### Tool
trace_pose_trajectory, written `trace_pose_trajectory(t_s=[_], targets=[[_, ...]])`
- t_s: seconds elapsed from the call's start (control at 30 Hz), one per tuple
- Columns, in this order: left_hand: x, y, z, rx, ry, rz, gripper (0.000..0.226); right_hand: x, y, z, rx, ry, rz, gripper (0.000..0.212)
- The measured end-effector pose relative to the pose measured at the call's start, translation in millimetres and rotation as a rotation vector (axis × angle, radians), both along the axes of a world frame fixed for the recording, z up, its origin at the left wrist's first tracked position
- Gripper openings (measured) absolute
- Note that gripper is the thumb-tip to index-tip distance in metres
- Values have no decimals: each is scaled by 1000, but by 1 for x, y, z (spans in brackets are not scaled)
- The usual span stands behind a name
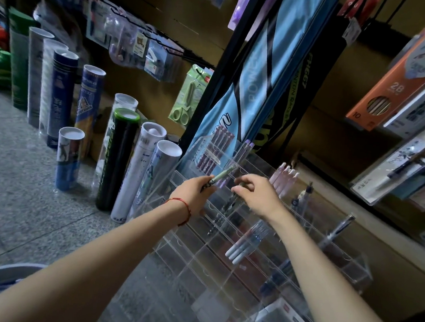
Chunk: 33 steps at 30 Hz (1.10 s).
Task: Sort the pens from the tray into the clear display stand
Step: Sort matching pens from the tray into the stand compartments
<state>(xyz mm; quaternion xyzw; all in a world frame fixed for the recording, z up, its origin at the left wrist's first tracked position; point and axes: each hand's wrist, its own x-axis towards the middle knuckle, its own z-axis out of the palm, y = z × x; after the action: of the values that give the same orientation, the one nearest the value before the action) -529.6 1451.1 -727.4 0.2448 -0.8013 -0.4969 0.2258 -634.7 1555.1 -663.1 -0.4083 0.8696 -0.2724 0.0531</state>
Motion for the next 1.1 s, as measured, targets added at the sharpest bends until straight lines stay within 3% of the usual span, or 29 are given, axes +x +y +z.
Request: trace_pose_trajectory(t_s=[0.2,0.4,0.47,0.53,0.6,0.7,0.77,0.87,1.03,1.1], targets=[[-1,0,-3,-40,-25,-24,41,3,2,-13,156,25,15,15],[5,5,4,-38,4,-17,37,7,0,-11,339,47,-13,55],[5,8,8,-120,72,77,30,10,-2,-2,223,25,-4,54],[5,12,14,-86,150,113,28,13,-4,13,-65,-91,1,43],[3,16,23,64,223,64,30,19,-6,31,-283,-326,40,27],[3,19,32,300,282,-10,35,28,-8,43,-386,-550,104,15],[5,21,35,380,291,-47,35,28,-8,41,-432,-588,96,11],[5,24,37,278,296,-32,26,28,-9,38,-517,-628,74,10],[2,33,32,167,400,204,19,30,-20,34,-617,-590,2,7],[0,35,33,163,416,283,18,31,-25,31,-620,-515,-20,21]])
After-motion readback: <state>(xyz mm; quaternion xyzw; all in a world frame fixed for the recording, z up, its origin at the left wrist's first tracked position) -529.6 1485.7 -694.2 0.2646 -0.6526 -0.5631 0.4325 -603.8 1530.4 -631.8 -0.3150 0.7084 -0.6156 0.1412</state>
